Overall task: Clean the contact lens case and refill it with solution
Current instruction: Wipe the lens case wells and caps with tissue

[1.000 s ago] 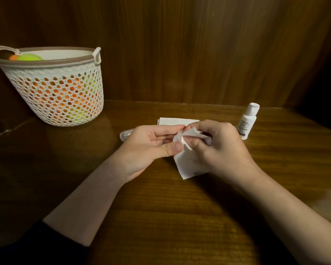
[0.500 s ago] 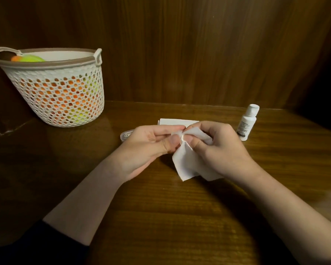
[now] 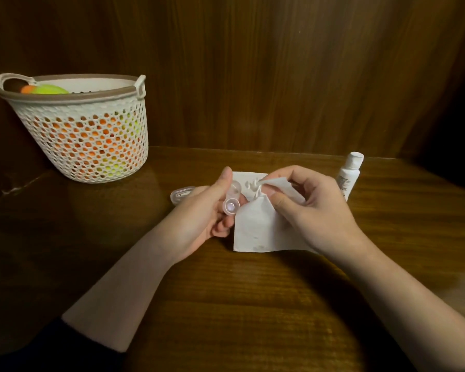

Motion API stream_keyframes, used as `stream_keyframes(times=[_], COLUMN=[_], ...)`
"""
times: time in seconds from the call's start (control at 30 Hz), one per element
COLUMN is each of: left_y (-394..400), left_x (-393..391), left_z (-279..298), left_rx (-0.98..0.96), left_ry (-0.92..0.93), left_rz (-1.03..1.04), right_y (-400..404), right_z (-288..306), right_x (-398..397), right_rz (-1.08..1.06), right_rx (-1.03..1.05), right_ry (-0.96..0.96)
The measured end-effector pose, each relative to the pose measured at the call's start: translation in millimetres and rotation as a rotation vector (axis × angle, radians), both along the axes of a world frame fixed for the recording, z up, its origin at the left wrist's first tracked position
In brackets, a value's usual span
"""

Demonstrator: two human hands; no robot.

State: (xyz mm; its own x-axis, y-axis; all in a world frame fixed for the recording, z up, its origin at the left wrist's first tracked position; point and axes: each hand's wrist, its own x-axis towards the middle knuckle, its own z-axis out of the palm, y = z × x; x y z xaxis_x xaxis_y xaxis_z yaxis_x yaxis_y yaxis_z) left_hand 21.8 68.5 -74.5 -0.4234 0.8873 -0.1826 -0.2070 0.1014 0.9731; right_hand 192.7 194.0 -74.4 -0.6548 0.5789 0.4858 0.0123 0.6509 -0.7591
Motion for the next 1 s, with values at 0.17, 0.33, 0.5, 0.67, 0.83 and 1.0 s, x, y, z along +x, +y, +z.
stream_keyframes(times=[0.17, 0.33, 0.5, 0.67, 0.83, 1.0], left_y=[2, 0, 3, 3, 4, 5], left_x=[-1, 1, -3, -6, -2, -3], left_z=[-9, -15, -19, -23, -21, -21], left_rx=[-0.051, -0.081, 0.002, 0.043, 0.035, 0.071], left_ry=[0.203, 0.450, 0.299, 0.300, 0.316, 0.360], left_rz=[-0.026, -0.105, -0.122, -0.138, -0.117, -0.115], right_y=[-8, -14, -11, -10, -8, -16], right_z=[-2, -3, -4, -5, -4, -5], right_x=[-1, -6, -6, -6, -5, -7], right_rz=[0.022, -0.053, -0.113, -0.084, -0.014, -0.185], right_rx=[0.073, 0.308, 0.268, 0.242, 0.071, 0.162], right_ry=[0.021, -0.091, -0.115, -0.207, -0.187, -0.128])
